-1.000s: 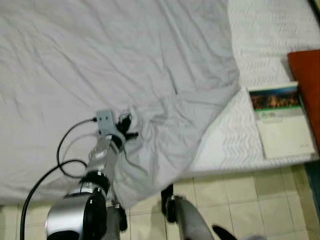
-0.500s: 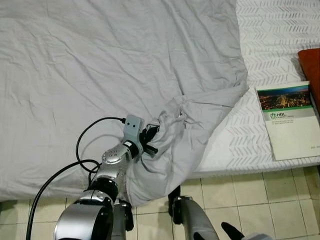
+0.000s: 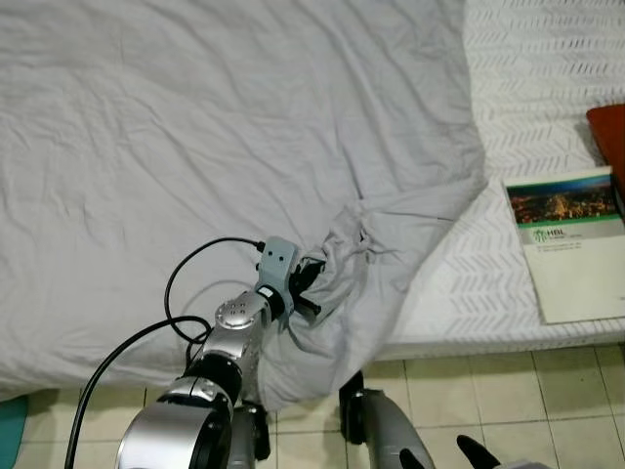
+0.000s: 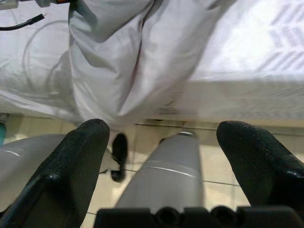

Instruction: Clean up the room

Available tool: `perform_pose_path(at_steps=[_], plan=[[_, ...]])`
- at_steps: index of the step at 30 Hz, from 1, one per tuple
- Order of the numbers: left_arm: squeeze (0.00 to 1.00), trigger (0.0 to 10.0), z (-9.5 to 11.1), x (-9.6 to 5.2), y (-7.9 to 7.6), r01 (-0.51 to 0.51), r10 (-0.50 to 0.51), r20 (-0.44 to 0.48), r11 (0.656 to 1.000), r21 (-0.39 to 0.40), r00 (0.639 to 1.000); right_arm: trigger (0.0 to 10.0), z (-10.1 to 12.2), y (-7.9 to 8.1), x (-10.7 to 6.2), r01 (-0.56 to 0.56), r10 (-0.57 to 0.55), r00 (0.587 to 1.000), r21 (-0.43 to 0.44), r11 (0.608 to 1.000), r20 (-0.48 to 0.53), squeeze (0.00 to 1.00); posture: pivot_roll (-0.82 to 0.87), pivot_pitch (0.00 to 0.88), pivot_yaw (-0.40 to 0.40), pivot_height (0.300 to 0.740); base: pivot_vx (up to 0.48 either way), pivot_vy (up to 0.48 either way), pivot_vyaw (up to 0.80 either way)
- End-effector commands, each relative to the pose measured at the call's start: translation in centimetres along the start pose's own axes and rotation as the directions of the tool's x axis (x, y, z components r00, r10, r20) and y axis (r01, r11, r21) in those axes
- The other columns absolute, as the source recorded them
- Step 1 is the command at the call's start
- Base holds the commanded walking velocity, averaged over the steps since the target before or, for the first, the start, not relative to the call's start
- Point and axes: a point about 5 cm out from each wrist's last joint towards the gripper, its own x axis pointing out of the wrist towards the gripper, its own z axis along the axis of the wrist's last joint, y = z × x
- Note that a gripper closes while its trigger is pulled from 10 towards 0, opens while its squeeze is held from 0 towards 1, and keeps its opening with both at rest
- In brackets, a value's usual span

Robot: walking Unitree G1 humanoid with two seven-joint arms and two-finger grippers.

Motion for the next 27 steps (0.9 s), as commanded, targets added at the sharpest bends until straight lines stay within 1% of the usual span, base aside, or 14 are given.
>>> perform_pose_path(at_steps=[1, 2, 3, 4, 5, 8, 11, 14, 18, 20, 23, 24, 26, 27], plan=[[0.0, 10.0, -2.2, 0.5, -2.8, 0.066, -0.068, -0.08, 0.997, -0.031, 0.994, 10.0, -0.3, -0.3, -0.7, -0.005, 0.005, 0.999, -0.009, 1.0, -0.047, 0.0, -0.38, 0.51, -0.058, 0.74, 0.0, -0.48, 0.0], [0.0, 10.0, -2.4, 0.7, -3.6, 0.077, -0.08, -0.089, 0.996, -0.038, 0.993, 10.0, -0.2, -0.5, -0.8, -0.01, 0.009, 0.999, -0.019, 1.0, -0.053, 0.0, -0.38, 0.507, -0.065, 0.74, 0.0, -0.48, 0.0], [0.0, 10.0, -2.4, 0.7, -3.6, 0.077, -0.08, -0.089, 0.996, -0.038, 0.993, 10.0, -0.2, -0.5, -0.8, -0.01, 0.009, 0.999, -0.019, 1.0, -0.053, 0.0, -0.38, 0.507, -0.065, 0.74, 0.0, -0.48, 0.0], [0.0, 10.0, -2.5, 0.8, -4.0, 0.085, -0.088, -0.092, 0.996, -0.043, 0.992, 10.0, -0.2, -0.7, -0.9, -0.012, 0.011, 0.998, -0.024, 1.0, -0.056, 0.0, -0.38, 0.502, -0.072, 0.74, 0.0, -0.48, 0.0], [0.0, 10.0, -2.8, 1.1, -5.0, 0.1, -0.104, -0.103, 0.994, -0.049, 0.989, 10.0, -0.1, -0.9, -1.0, -0.018, 0.016, 0.998, -0.032, 0.999, -0.06, 0.0, -0.38, 0.496, -0.085, 0.74, 0.0, -0.48, 0.0], [0.0, 10.0, -3.3, 1.4, -6.5, 0.13, -0.137, -0.117, 0.989, -0.064, 0.984, 10.0, 0.1, -1.1, -1.0, -0.031, 0.028, 0.998, -0.04, 0.999, -0.063, 0.0, -0.38, 0.478, -0.099, 0.74, 0.0, -0.48, 0.0], [0.0, 10.0, -3.7, 1.5, -7.6, 0.157, -0.164, -0.126, 0.985, -0.067, 0.978, 10.0, 0.1, -1.2, -0.8, -0.039, 0.036, 0.997, -0.042, 0.998, -0.063, 0.0, -0.38, 0.472, -0.103, 0.74, 0.0, -0.48, 0.0], [0.0, 10.0, -4.1, 1.4, -8.3, 0.179, -0.187, -0.129, 0.981, -0.075, 0.974, 10.0, 0.2, -1.2, -0.7, -0.045, 0.042, 0.997, -0.042, 0.998, -0.065, 0.0, -0.38, 0.467, -0.103, 0.74, 0.0, -0.48, 0.0], [0.0, 10.0, -5.7, 0.8, -10.2, 0.25, -0.259, -0.166, 0.965, -0.073, 0.951, 10.0, 0.1, -1.1, -0.6, -0.055, 0.052, 0.996, -0.04, 0.998, -0.069, 0.0, -0.37, 0.464, -0.099, 0.74, 0.0, -0.48, 0.0], [0.0, 10.0, -6.6, 0.5, -11.2, 0.279, -0.292, -0.184, 0.956, -0.091, 0.939, 10.0, 0.0, -1.0, -0.6, -0.061, 0.058, 0.996, -0.036, 0.997, -0.073, 0.0, -0.37, 0.466, -0.098, 0.74, 0.0, -0.48, 0.0], [0.0, 10.0, -8.2, -0.4, -13.2, 0.351, -0.361, -0.233, 0.933, -0.082, 0.903, 10.0, -0.1, -0.8, -0.6, -0.072, 0.069, 0.994, -0.032, 0.997, -0.081, 0.0, -0.37, 0.465, -0.099, 0.74, 0.0, -0.48, 0.0], [0.0, 10.0, -9.0, -0.7, -13.8, 0.359, -0.363, -0.274, 0.931, -0.068, 0.891, 10.0, -0.1, -0.8, -0.6, -0.076, 0.073, 0.994, -0.032, 0.997, -0.083, 0.0, -0.37, 0.466, -0.098, 0.74, 0.0, -0.349, 0.0], [0.0, 10.0, -10.0, -1.3, -14.4, 0.367, -0.362, -0.325, 0.929, -0.047, 0.874, 10.0, -0.1, -0.7, -0.5, -0.081, 0.078, 0.993, -0.031, 0.996, -0.085, 0.0, -0.37, 0.466, -0.098, 0.74, 0.0, -0.174, 0.0], [0.0, 10.0, -10.0, -1.3, -14.4, 0.367, -0.362, -0.325, 0.929, -0.047, 0.874, 10.0, -0.1, -0.7, -0.5, -0.081, 0.078, 0.993, -0.031, 0.996, -0.085, 0.0, -0.37, 0.466, -0.098, 0.74, 0.0, 0.0, 0.0]])
